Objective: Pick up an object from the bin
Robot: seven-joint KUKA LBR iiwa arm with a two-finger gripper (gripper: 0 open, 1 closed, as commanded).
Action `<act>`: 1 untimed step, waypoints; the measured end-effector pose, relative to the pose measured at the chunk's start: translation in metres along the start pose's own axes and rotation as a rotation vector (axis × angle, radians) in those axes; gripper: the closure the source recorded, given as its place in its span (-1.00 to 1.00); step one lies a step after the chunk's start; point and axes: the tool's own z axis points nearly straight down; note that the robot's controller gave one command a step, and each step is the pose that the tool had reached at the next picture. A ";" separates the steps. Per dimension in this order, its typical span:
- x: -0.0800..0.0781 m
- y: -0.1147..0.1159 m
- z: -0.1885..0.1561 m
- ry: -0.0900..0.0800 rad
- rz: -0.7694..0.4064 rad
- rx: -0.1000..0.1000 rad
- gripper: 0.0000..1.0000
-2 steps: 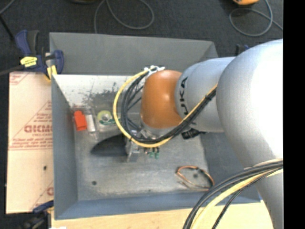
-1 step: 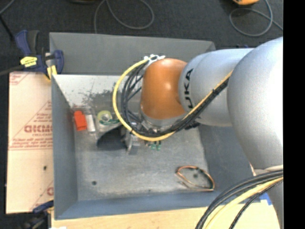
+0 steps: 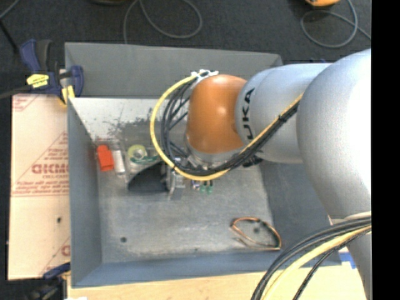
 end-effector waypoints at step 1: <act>-0.002 0.008 0.008 0.007 -0.098 0.002 1.00</act>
Offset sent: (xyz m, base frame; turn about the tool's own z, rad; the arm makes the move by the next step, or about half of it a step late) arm 0.0088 -0.0089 -0.0480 -0.1264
